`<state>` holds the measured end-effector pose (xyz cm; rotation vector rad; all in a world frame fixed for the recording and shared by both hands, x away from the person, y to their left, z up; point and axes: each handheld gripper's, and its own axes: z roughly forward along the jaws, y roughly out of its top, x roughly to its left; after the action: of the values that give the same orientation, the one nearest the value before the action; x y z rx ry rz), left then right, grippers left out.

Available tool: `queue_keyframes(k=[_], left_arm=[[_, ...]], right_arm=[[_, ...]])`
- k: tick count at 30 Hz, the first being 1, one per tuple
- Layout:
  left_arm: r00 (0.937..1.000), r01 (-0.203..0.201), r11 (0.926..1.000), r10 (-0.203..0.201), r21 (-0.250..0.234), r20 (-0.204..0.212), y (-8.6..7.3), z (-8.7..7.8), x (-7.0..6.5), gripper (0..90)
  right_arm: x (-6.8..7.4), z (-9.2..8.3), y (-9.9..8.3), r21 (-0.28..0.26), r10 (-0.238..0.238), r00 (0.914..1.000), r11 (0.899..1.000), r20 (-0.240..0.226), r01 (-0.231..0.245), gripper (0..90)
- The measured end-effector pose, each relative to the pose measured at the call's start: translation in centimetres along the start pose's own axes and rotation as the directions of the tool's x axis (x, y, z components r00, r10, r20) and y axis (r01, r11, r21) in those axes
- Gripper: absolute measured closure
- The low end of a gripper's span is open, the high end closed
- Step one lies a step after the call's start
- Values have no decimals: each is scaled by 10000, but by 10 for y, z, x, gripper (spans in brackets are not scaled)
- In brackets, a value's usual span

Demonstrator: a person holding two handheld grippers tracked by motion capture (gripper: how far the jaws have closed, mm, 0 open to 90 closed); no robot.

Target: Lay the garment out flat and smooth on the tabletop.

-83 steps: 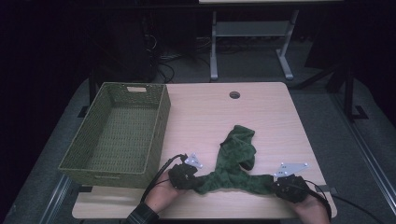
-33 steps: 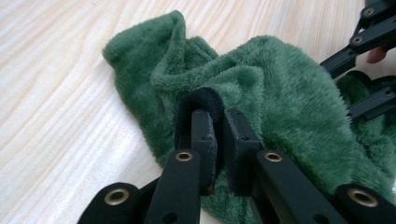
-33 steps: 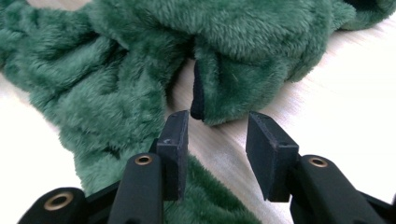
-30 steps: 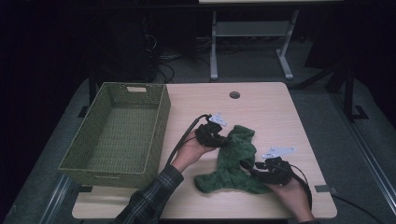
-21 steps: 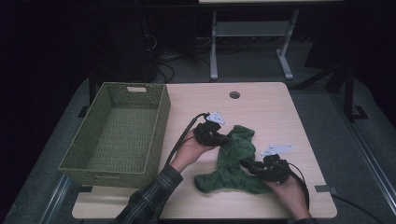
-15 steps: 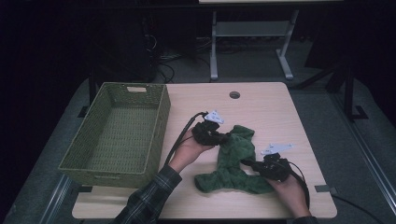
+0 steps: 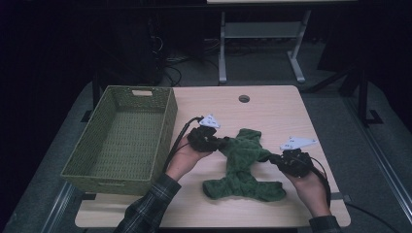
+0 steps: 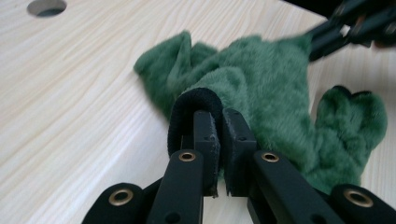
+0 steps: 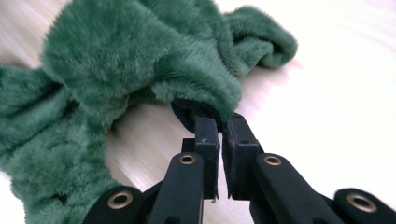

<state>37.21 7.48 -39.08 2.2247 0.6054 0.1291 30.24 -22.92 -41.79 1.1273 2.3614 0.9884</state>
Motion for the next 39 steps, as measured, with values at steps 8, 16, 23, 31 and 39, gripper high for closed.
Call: queue_keyframes(k=[8, 16, 23, 31, 39], left_arm=[[9975, 587, 9956, -555, 736, -448, -30, -2, -2, 857], [9923, 912, 9810, -750, 1711, -986, -50, 10, 3, 857], [9910, 955, 9724, -728, 2128, -1121, -55, 20, 2, 833], [9890, 1162, 9780, -978, 1731, -1114, -45, 6, -3, 559], [9908, 587, 9936, -462, 965, -1269, -21, -5, 2, 534]], right_arm=[[4, -13, 28, -110, -896, 9960, 9959, -5, 896, 853], [5, 23, 30, 575, -1212, 9896, 9904, -775, 1258, 852], [0, 50, 15, 1100, -864, 9893, 9889, -1178, 995, 839], [-6, 36, 14, 748, -681, 9928, 9943, -985, 756, 697], [-25, 20, 28, 52, 37, 9943, 10000, -1062, -32, 667]])
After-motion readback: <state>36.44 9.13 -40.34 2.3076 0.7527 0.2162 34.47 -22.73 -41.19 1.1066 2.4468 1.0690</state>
